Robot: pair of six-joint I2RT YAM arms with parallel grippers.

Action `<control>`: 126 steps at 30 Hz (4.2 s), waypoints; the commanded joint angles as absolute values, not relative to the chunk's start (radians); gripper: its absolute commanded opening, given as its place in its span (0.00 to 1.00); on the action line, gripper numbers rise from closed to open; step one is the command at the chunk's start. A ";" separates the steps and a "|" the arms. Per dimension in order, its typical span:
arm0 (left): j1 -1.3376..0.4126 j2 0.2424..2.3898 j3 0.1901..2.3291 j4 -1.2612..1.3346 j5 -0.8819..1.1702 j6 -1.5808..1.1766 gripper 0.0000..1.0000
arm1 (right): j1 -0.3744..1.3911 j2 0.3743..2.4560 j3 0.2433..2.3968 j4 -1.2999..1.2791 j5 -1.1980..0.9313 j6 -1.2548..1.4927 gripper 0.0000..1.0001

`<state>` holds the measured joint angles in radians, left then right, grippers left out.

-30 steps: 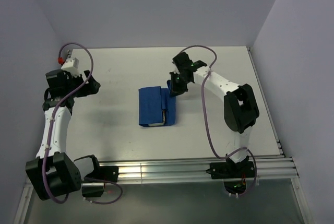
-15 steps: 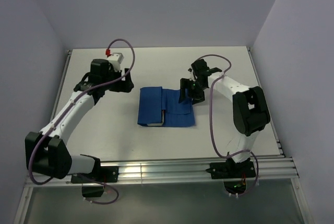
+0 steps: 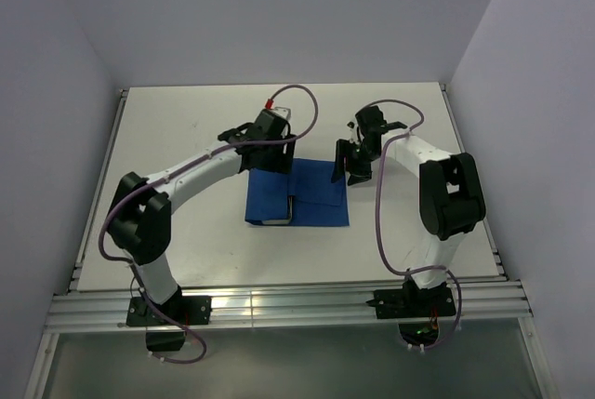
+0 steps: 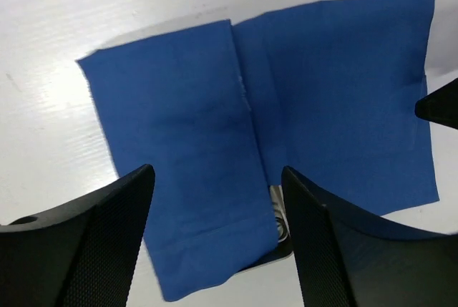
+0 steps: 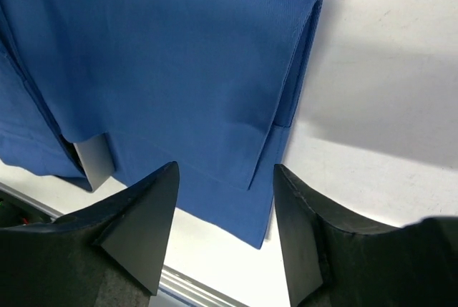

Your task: Open and lay out the surgical kit

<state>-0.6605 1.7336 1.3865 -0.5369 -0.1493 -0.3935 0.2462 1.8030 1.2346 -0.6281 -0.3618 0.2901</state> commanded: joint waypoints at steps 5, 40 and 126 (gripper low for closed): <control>-0.722 1.835 1.496 -0.615 -0.267 -0.446 0.70 | 0.239 1.853 1.232 -0.577 -0.370 0.313 0.57; -0.770 1.964 1.532 -0.649 -0.382 -0.426 0.06 | 0.270 1.956 1.272 -0.601 -0.229 0.374 0.42; 0.275 1.430 0.976 -0.337 0.703 0.201 0.50 | 0.417 1.945 1.362 -0.561 -0.402 0.347 0.44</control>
<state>0.2798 1.4521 0.9764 -0.3691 0.6834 0.2188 0.4080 1.9213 1.3315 -0.5896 -0.4015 0.3294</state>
